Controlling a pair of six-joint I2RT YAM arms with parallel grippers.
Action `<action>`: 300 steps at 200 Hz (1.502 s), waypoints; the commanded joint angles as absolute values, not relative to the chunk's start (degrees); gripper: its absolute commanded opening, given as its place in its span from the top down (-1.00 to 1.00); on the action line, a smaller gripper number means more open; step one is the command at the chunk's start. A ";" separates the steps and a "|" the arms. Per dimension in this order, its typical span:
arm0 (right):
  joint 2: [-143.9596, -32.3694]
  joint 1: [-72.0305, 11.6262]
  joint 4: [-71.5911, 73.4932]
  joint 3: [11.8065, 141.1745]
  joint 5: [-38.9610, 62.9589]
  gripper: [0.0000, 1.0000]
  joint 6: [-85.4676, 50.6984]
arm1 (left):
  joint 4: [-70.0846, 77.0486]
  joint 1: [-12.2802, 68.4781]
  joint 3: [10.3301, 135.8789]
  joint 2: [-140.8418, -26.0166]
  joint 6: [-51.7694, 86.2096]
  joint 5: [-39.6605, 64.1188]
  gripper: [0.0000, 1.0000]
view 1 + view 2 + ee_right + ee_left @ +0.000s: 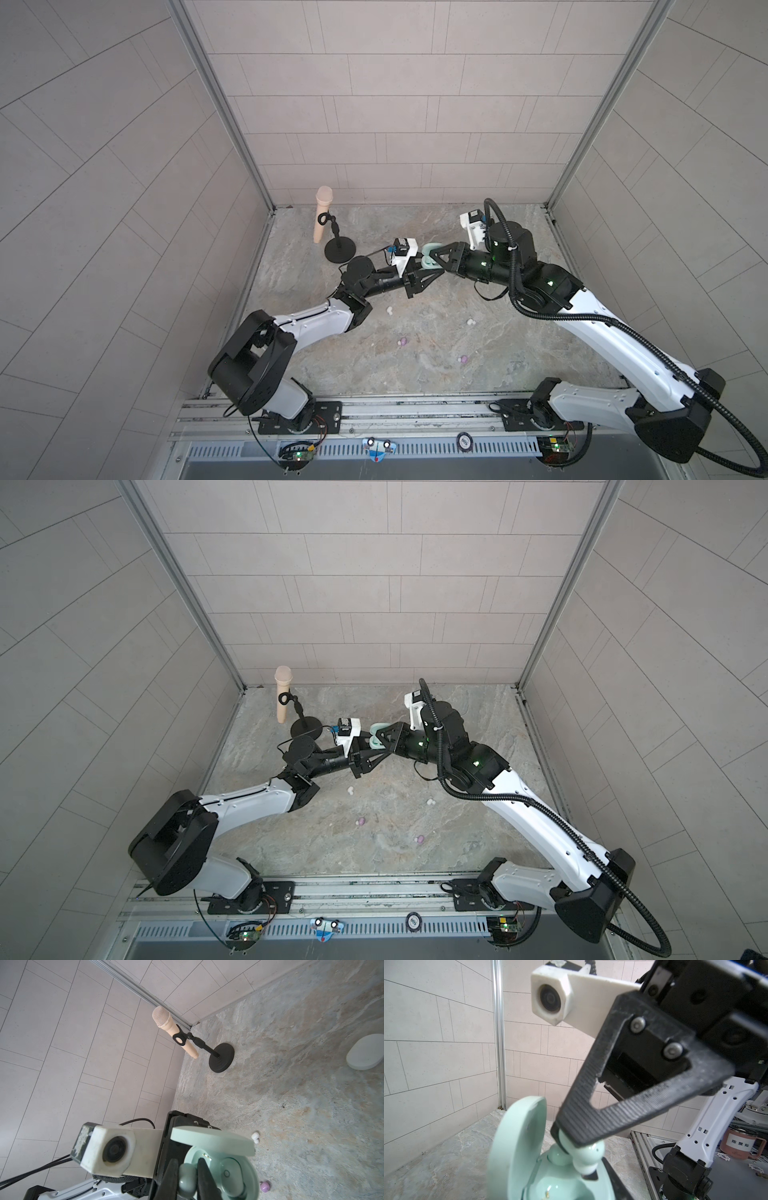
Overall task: Insert wireless bluetooth earbuds into charging case
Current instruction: Insert the wireless bluetooth earbud into the charging case.
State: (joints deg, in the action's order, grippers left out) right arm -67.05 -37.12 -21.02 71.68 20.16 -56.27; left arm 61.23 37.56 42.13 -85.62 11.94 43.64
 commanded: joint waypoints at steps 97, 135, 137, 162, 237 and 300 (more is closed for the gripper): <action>-66.47 -38.37 -17.63 69.37 19.96 0.75 -59.53 | 62.97 38.58 44.65 -85.16 10.55 43.95 0.96; -65.85 -38.32 -18.02 68.58 19.51 0.75 -59.68 | 63.37 38.58 44.47 -84.82 10.55 43.46 0.95; -65.84 -38.39 -18.02 68.56 19.51 0.75 -59.64 | 63.39 38.58 44.47 -84.82 10.55 43.38 0.95; -65.74 -38.38 -18.70 68.25 19.46 0.68 -59.55 | 63.60 38.58 44.47 -84.56 10.55 43.17 0.95; -64.61 -38.35 -22.10 68.55 18.16 0.23 -58.45 | 63.64 38.58 44.30 -83.86 10.28 42.46 0.96; -62.56 -38.40 -28.28 72.44 15.85 -0.15 -54.46 | 62.97 38.50 43.44 -83.88 9.93 42.21 0.96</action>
State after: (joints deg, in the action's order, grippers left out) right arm -64.71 -38.26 -22.94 70.30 17.80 -56.62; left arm 59.61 38.39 42.85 -85.80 10.48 42.78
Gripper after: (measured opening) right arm 0.557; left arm 0.442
